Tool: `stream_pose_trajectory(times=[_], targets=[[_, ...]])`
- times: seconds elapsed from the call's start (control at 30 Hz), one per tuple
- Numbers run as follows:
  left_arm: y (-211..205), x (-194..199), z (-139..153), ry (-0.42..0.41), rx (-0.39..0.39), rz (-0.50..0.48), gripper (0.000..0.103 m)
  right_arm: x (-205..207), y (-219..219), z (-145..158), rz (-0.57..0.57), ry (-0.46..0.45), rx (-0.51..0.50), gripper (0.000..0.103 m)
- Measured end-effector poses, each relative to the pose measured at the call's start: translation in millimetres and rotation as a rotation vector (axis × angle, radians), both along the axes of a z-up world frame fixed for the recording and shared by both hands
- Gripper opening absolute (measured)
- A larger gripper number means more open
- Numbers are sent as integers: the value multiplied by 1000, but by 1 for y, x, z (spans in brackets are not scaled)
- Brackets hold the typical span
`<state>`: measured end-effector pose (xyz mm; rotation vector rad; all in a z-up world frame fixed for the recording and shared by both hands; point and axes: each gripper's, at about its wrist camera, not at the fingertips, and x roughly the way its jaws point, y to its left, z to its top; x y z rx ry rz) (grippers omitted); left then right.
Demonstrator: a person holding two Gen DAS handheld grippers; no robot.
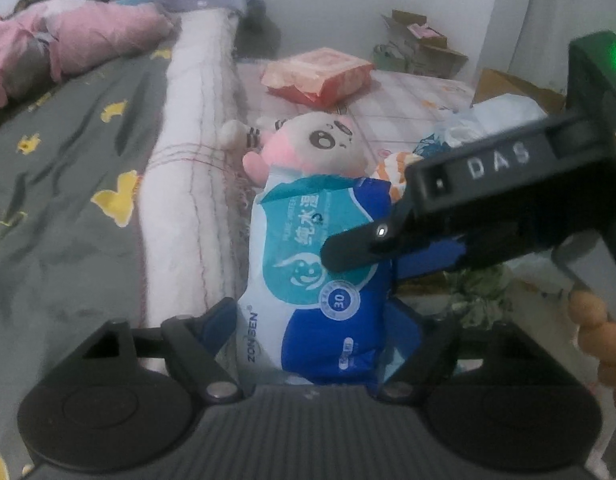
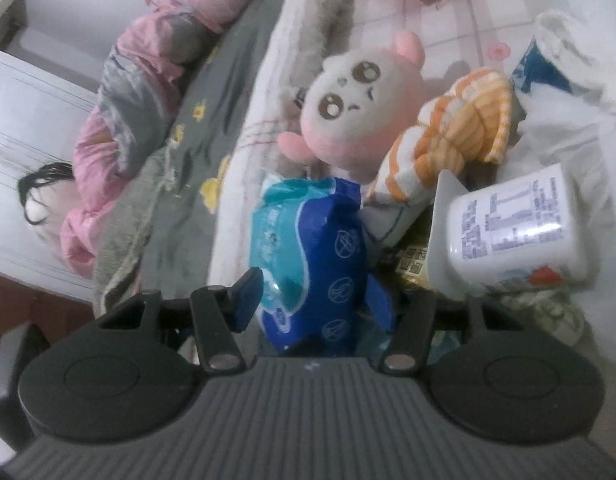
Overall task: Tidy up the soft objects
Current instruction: 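Move the right tool to the blue wet-wipes pack and grasp it, then carry the blue wet-wipes pack with the right tool into the box and release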
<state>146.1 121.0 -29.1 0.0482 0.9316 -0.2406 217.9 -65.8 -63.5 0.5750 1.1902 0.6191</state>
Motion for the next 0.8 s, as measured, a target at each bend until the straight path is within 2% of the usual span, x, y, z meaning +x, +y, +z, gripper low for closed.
stream_pose_trajectory(times=[0.2, 0.47, 0.8], targets=[[0, 13, -5, 40, -24, -2, 83, 7, 10, -8, 3, -2, -6, 53], [-8, 13, -4, 21, -12, 35, 81, 5, 12, -9, -8, -15, -12, 42], [-21, -19, 35, -74, 7, 57, 79, -13, -4, 30, 12, -80, 33, 38]])
